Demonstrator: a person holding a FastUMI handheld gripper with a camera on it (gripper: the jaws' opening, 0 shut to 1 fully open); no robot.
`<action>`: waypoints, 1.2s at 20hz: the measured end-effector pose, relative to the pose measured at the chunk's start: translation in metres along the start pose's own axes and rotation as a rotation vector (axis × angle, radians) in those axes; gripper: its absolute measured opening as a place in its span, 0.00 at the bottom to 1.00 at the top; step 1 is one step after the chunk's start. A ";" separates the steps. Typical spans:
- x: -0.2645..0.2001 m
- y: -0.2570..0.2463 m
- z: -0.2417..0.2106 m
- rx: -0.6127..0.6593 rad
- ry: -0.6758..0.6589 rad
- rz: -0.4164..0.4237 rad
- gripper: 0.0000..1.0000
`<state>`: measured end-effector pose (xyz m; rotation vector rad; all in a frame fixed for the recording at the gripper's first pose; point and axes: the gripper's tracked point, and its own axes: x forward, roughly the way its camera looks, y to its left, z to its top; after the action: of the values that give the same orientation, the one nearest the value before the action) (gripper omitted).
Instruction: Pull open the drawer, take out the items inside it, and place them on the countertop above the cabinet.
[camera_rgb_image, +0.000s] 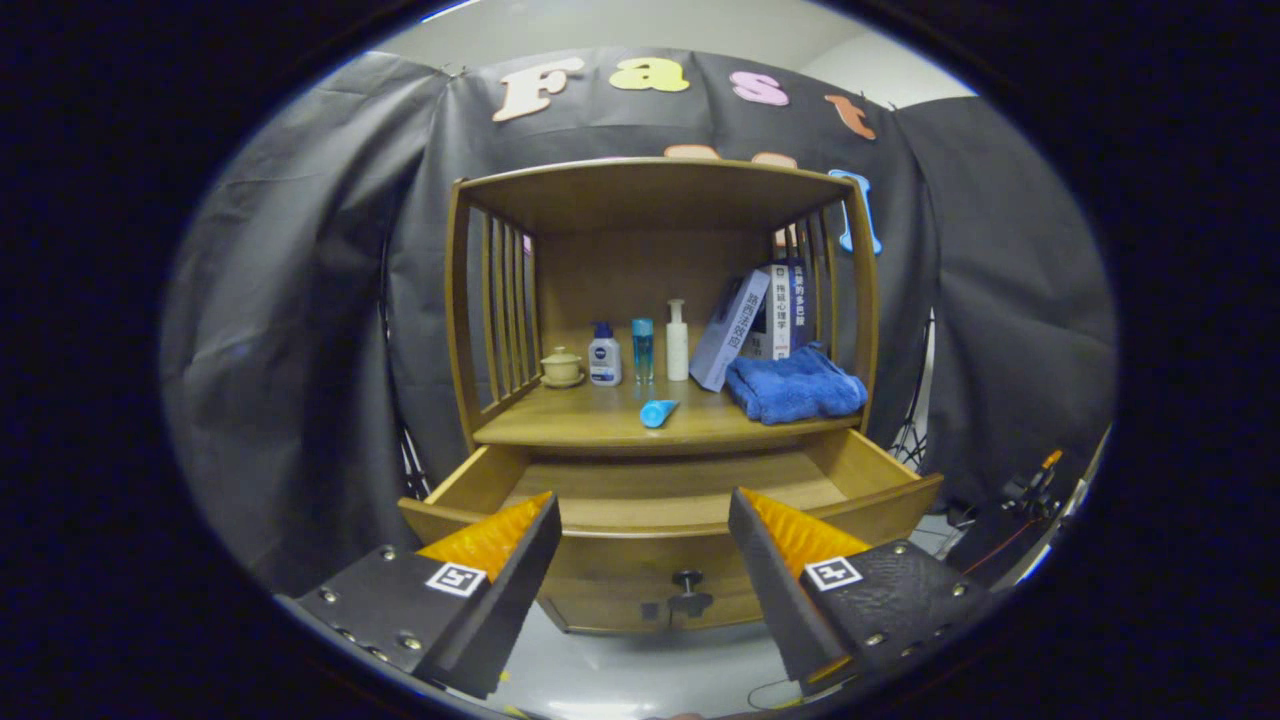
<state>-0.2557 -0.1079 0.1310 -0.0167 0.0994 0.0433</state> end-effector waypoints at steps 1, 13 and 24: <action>0.001 -0.001 -0.010 -0.015 0.001 0.000 1.00; 0.028 -0.023 -0.095 -0.057 0.013 -0.054 1.00; 0.084 -0.017 -0.126 0.027 0.059 -0.033 0.99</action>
<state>-0.1843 -0.1233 -0.0025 0.0069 0.1587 0.0081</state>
